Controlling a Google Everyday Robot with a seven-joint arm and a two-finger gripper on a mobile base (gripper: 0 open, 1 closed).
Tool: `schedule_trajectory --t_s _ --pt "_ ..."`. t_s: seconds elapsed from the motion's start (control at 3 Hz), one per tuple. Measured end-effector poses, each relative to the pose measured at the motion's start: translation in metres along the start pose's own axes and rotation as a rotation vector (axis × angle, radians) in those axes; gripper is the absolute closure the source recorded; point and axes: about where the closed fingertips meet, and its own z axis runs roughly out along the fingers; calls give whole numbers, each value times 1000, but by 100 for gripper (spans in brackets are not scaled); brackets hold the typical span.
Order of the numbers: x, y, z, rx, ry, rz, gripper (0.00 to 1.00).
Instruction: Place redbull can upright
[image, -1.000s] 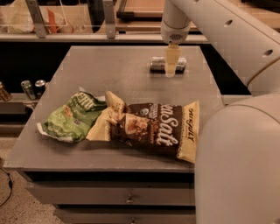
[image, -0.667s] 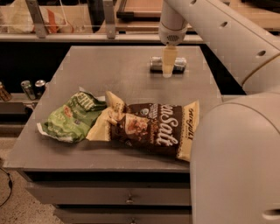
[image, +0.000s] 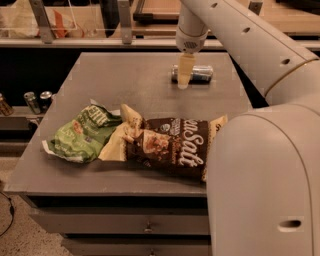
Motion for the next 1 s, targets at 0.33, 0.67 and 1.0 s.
schedule_trajectory --t_s 0.33,0.67,1.0 --pt "-7 0 8 -15 -17 20 0" --pt "-10 0 17 -34 -25 30 0" --pt "-8 2 25 -54 -25 40 0"
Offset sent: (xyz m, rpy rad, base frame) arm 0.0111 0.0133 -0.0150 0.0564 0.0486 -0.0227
